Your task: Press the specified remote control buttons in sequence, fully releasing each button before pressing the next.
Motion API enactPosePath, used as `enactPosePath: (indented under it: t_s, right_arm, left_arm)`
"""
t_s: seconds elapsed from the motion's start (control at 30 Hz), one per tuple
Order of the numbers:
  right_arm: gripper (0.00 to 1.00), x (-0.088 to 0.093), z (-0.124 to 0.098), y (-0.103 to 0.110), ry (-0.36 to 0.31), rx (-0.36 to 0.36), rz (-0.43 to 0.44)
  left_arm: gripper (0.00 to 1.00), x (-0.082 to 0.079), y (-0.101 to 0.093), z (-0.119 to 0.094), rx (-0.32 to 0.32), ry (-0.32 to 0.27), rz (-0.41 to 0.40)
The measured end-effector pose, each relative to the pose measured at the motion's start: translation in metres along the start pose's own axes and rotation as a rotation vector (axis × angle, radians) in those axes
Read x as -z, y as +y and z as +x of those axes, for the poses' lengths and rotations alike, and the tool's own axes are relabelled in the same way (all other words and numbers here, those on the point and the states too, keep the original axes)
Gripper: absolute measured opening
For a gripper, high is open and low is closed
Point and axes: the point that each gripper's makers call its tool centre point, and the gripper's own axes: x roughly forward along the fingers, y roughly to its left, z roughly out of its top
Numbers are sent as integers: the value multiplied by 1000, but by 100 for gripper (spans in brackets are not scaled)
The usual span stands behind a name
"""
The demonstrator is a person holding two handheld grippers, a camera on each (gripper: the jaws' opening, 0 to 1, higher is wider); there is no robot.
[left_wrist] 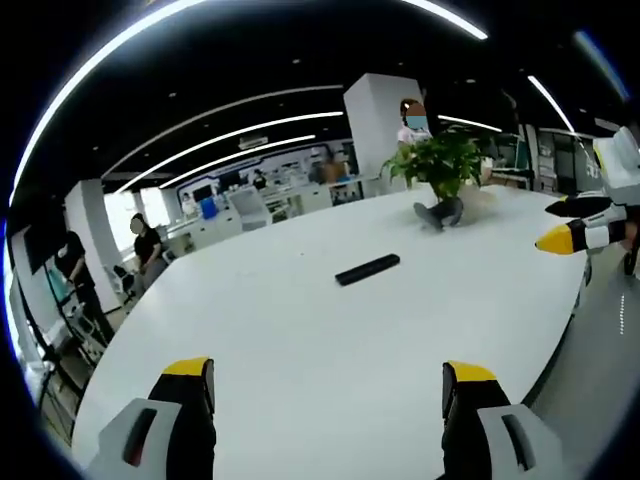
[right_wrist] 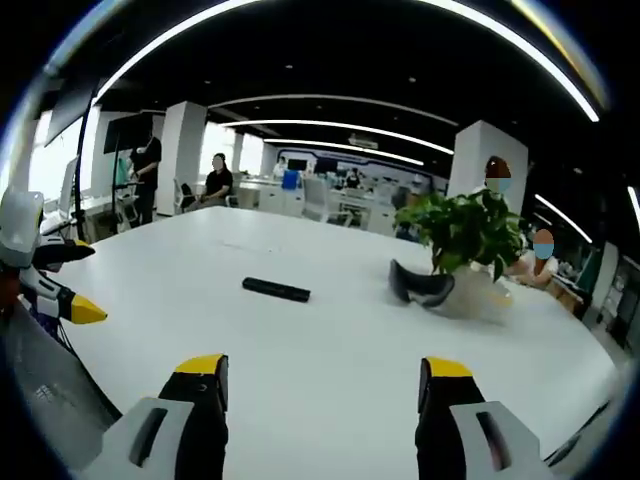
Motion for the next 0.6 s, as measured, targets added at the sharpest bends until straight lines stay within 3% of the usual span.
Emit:
enactPosePath:
  t_s: [0.6]
  right_arm:
    - [76,-2,-1,0,-10,-1,2]
  left_arm:
    - [98,-3,-3,0,18,-15,-26]
